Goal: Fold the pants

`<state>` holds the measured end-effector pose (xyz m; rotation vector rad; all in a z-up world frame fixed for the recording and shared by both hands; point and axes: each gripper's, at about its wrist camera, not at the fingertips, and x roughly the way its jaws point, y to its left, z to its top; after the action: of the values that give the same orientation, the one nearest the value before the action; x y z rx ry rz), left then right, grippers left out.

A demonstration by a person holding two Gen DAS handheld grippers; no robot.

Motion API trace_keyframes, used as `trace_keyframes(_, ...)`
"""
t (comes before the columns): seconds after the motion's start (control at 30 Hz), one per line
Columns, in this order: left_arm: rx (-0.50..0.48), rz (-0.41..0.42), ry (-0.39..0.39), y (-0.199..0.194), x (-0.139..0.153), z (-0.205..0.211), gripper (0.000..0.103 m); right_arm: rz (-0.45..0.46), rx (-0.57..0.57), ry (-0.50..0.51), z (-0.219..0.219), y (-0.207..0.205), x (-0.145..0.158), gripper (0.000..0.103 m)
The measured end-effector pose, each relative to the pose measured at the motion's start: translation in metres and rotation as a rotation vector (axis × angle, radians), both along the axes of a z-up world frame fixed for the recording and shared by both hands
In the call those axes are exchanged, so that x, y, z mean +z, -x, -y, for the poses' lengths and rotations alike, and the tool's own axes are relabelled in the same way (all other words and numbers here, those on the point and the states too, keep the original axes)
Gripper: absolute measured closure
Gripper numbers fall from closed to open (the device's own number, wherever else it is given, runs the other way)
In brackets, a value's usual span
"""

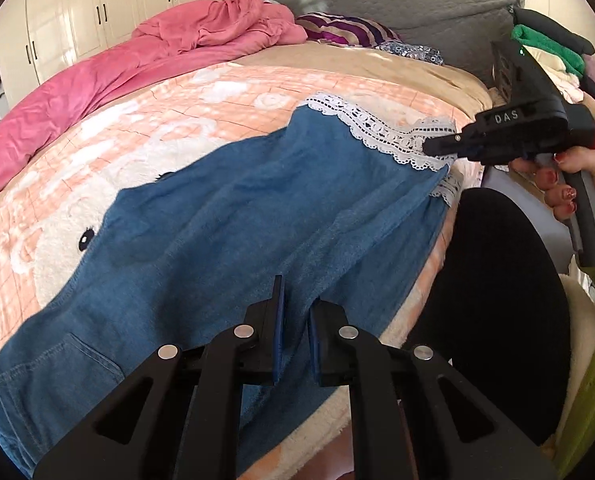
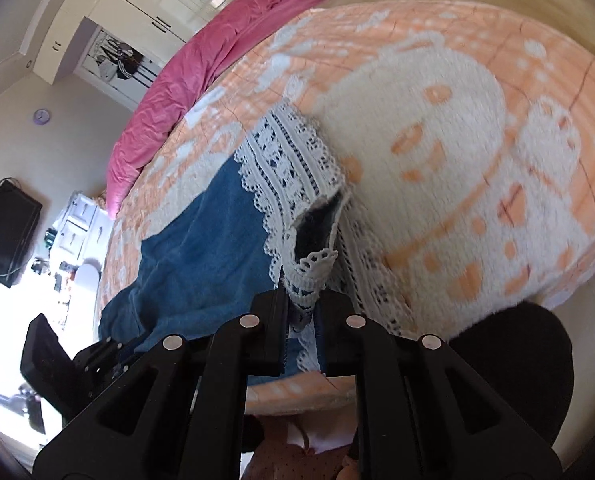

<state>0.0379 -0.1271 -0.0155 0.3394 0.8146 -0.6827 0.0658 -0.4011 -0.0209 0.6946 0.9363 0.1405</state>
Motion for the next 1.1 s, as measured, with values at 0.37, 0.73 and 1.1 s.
trace_keyframes(0.37,-0.039,-0.044,-0.024,0.013,-0.014,0.003,0.093,0.026,0.028,0.02,0.012,0.016,-0.007,0.095)
trace_keyframes(0.73,-0.075,-0.066,-0.079,0.014,-0.019,0.005,0.093,-0.007,0.044,0.088,0.017,0.022,-0.016,0.092)
trace_keyframes(1.1,-0.143,-0.034,0.007,0.03,0.005,-0.006,0.066,0.182,0.114,0.242,-0.003,0.048,0.043,0.077)
